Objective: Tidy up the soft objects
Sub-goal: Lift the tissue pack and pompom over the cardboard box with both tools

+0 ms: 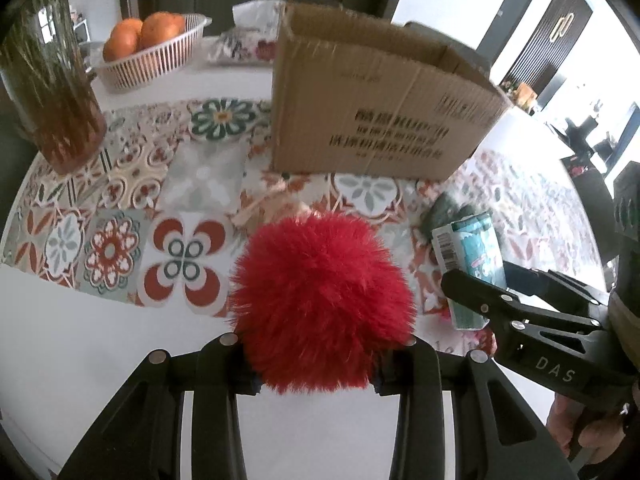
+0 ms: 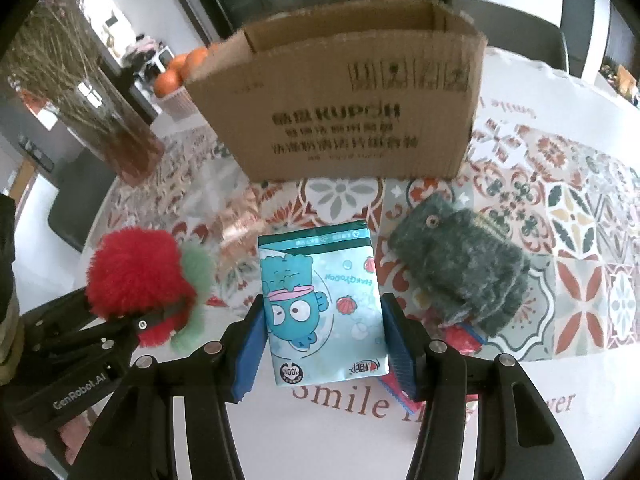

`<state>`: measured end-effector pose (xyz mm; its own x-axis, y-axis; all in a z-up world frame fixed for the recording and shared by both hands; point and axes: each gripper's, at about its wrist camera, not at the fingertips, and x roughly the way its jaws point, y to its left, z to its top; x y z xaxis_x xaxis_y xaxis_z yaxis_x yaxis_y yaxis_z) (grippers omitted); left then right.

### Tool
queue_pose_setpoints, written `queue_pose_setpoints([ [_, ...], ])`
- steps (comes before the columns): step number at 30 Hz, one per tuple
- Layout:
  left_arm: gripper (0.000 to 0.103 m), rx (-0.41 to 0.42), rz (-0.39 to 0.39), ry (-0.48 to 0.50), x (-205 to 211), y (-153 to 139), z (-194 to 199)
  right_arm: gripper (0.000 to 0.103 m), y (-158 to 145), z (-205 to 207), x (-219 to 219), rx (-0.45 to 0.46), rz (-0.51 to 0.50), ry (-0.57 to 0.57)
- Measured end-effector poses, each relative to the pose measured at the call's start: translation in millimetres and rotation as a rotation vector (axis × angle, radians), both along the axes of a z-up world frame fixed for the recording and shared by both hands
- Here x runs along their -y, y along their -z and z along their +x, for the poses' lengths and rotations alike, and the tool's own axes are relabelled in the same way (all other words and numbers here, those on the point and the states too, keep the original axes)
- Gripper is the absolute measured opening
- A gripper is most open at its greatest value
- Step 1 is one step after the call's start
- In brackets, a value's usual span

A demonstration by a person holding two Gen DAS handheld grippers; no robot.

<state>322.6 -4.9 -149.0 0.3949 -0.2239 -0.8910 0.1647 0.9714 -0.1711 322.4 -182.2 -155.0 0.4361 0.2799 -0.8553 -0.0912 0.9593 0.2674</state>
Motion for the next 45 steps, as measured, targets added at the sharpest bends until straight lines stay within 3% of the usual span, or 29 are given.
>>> queue_pose_setpoints([
  [21,0.037,0.251,-0.043,0.029,9,-91,10,0.056,-86,5,10,0.221,0.02,0.061],
  [38,0.037,0.363,-0.062,0.049,17,-138,47,0.056,-133,40,16,0.327,0.04,0.094],
  [45,0.037,0.373,-0.078,0.042,19,-151,72,0.056,-148,62,19,0.339,0.028,0.101],
])
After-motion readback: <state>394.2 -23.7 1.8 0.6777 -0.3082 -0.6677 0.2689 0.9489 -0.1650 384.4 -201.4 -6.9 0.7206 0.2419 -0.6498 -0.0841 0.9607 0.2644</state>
